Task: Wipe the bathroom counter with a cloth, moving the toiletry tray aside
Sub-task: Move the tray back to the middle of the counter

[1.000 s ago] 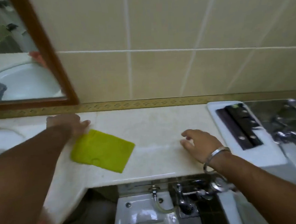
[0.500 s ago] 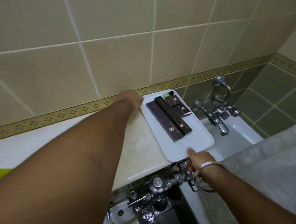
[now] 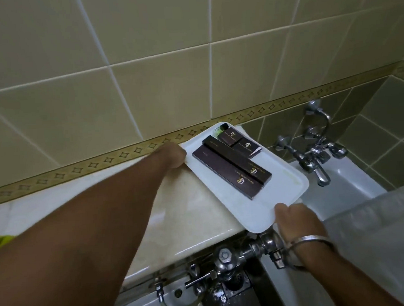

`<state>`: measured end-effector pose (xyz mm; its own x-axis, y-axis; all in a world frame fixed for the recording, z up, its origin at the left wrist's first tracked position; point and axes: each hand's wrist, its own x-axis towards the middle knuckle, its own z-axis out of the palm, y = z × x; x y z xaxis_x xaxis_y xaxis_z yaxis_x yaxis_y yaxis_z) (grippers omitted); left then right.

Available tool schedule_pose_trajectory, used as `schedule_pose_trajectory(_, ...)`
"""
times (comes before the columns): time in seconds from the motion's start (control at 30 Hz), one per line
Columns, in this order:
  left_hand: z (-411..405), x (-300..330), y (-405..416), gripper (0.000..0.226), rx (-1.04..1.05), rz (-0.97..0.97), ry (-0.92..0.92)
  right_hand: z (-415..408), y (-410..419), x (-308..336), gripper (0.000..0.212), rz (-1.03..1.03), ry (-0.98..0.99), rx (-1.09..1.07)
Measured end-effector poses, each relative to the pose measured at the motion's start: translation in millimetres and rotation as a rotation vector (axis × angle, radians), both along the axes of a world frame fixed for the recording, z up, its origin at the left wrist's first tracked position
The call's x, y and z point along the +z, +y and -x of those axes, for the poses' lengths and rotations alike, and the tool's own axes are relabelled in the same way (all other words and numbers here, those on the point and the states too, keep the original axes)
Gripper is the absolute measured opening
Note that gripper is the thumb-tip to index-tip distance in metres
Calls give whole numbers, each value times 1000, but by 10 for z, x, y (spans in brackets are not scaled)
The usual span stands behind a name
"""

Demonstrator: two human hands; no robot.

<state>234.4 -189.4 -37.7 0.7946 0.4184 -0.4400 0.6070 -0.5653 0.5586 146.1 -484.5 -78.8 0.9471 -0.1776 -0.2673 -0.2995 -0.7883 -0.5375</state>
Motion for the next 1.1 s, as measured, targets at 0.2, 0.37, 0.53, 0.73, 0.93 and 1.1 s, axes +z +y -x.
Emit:
schedule_pose_trajectory(0.2, 1242, 72, 706, 30, 198, 136, 99, -204, 238, 320, 44, 234, 13, 403)
schedule_pose_trajectory(0.37, 2103, 150, 1226, 34, 425, 250, 154, -464, 1117, 362, 36, 312, 16, 676)
schedule_pose_trajectory(0.53, 2461, 133, 1576, 24, 621, 344, 141, -623, 1904, 294, 37, 398, -16, 801)
schedule_pose_trajectory(0.73, 2549, 134, 1773, 24, 676, 394, 222, -745, 2301, 223, 36, 522, -27, 846)
schedule_pose_trajectory(0.93, 2515, 131, 1816, 26, 678, 423, 342, -892, 2509, 238, 45, 660, -33, 884)
schedule_pose_trajectory(1.1, 2425, 123, 1861, 28, 622, 480, 453, -939, 2488, 78, 45, 726, 8, 856)
